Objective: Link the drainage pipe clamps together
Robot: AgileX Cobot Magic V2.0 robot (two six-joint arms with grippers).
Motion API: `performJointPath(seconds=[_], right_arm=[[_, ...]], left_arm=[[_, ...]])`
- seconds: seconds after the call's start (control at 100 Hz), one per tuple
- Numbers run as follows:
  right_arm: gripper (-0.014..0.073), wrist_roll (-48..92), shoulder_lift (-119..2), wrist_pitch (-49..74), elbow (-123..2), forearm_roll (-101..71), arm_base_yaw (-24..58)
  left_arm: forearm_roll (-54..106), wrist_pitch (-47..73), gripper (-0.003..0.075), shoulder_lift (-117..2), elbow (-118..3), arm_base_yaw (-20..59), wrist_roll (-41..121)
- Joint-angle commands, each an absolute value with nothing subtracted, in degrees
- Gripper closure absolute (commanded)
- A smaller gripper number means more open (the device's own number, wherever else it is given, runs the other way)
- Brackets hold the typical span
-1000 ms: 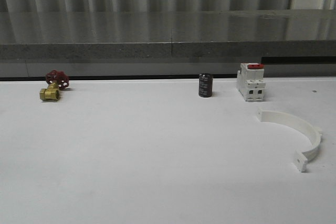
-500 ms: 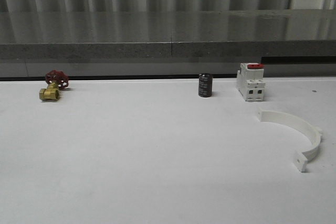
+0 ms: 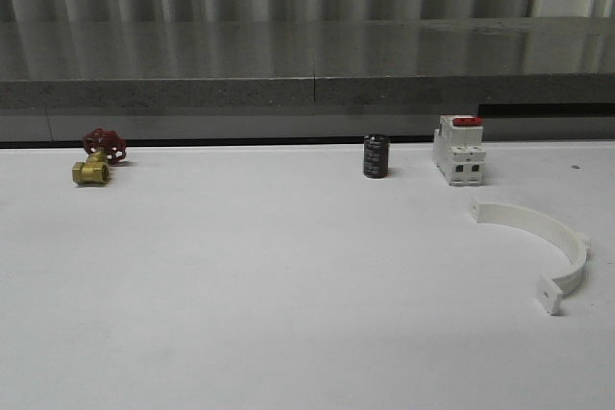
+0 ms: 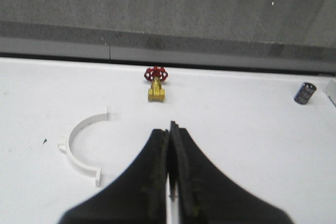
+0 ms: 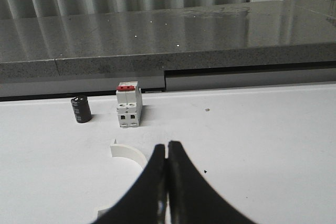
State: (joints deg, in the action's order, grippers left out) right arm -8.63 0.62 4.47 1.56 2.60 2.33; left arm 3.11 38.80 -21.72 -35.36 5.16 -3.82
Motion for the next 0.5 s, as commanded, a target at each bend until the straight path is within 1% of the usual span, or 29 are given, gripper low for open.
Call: performJointPath(seconds=[0.0, 0.17, 0.49], right_arm=[[0.0661, -8.21, 1.57, -0.69, 0.59, 2.69, 2.06], [0.0661, -8.21, 1.57, -0.69, 0.59, 2.69, 2.06], [0.0661, -8.21, 1.57, -0.69, 0.59, 2.69, 2.06]], left_arm=[[3.74, 41.74, 0.0741, -27.69, -42.36, 5.59, -4.21], [3.85, 44.30, 0.0741, -33.94, -45.25, 5.59, -4.21], [3.85, 48.00, 0.0740, -39.21, -45.25, 5.59, -4.21]])
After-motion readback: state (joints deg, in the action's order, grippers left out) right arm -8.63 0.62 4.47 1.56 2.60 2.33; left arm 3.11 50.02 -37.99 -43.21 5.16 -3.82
